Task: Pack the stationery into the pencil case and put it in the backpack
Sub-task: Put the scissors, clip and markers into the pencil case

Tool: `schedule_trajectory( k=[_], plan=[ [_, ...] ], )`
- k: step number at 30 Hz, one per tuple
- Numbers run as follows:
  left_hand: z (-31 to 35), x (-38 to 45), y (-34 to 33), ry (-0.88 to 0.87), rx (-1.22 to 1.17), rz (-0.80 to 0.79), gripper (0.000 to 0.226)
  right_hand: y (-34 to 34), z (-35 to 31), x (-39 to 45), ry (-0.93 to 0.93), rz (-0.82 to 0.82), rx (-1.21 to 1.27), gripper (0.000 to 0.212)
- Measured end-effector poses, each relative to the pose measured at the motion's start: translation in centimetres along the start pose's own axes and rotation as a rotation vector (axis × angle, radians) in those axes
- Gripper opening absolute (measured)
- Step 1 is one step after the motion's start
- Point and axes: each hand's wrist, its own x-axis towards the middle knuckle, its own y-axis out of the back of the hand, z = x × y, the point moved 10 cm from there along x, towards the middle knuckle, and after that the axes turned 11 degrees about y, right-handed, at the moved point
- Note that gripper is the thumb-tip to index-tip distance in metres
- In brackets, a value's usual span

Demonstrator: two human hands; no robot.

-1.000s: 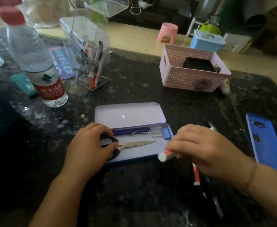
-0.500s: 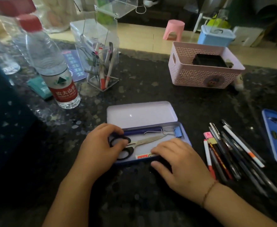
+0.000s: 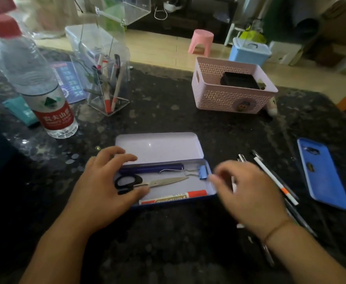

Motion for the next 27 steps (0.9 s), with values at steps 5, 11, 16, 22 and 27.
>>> schedule_trajectory(
  k=[5, 11, 16, 22, 27],
  plan=[
    [0.1, -0.5, -2.0, -0.005, 0.187, -0.208, 0.123, -2.3, 5.5, -3.7, -0.363, -0.399, -0.212, 0.032],
    [-0.1, -0.4, -1.9, -0.034, 0.088, -0.188, 0.120, -2.7, 4.9, -4.5, -0.327, -0.392, -0.131, 0.016],
    [0.8, -0.4, -3.1, -0.078, 0.059, -0.217, 0.120, 2.1, 4.3, -2.2, -0.142, -0.077, 0.005, 0.029],
    [2.6, -0.6, -4.4, -0.135, 0.112, -0.227, 0.113, -3.2, -2.9, 1.0, 0.368, -0.309, -0.003, 0.014],
    [2.9, -0.8, -4.5, -0.126, 0.136, -0.243, 0.111, -4.8, -3.3, 0.7, 0.409, -0.350, -0.072, 0.022]
  ],
)
